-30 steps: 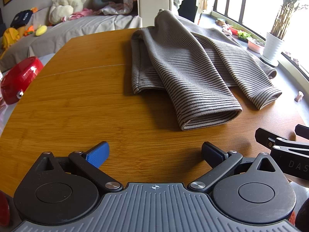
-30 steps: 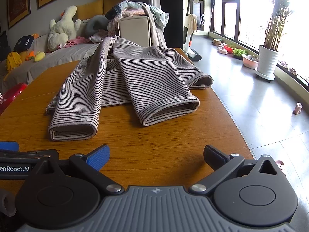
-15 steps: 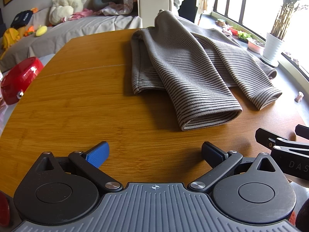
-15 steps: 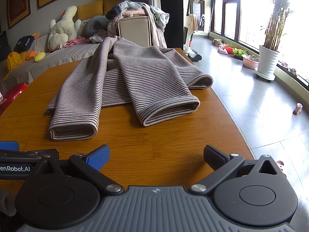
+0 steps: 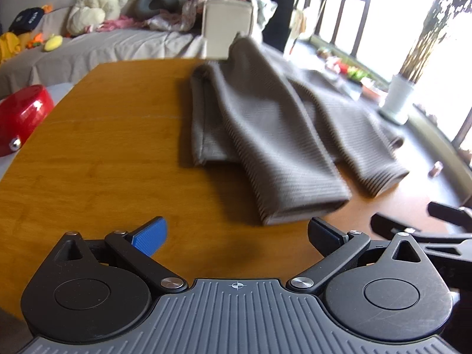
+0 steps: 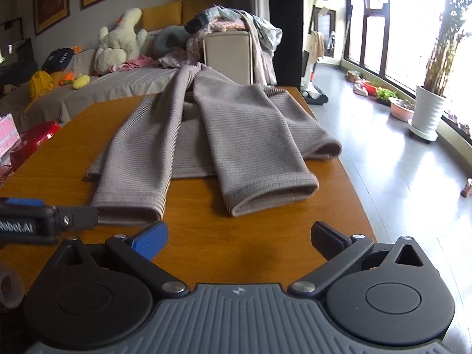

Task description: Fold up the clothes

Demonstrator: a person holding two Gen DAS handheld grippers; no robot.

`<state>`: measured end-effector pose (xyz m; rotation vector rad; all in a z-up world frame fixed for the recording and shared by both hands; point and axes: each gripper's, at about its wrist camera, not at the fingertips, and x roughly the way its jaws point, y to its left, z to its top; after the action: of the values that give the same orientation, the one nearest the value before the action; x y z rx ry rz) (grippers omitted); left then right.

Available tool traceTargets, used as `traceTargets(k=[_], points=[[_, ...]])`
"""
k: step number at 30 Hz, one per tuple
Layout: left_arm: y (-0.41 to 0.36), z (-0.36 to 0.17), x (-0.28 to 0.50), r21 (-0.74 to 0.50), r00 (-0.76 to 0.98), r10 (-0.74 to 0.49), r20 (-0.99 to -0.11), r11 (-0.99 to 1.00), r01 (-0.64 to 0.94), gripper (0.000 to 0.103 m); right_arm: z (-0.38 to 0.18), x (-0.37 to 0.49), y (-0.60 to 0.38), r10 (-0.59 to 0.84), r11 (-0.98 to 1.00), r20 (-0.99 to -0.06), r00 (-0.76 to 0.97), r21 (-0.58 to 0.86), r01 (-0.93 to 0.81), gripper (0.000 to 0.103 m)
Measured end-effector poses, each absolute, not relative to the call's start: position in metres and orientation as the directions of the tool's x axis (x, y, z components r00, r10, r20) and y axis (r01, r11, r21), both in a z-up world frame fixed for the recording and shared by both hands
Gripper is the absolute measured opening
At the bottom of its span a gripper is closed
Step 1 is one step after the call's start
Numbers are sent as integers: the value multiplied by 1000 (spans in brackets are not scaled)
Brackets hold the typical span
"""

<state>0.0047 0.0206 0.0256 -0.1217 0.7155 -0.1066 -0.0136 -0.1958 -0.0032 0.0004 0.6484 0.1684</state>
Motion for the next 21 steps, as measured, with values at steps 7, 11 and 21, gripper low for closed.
traceTargets(k=[7,11,21], points=[[24,54,89,-201,796,-320,-514,947,251,103,31,93,-232,298,933,-431,852,320,-165,103],[11,41,153,-239,743,-401,-535,916,322,103,26,171,-225,277,943,-407,871,290,-164,103],[25,-7,180,-173,653,-400,-643,907,385,103,-28,215,-192,427,888,-520,740,398,-232,103]])
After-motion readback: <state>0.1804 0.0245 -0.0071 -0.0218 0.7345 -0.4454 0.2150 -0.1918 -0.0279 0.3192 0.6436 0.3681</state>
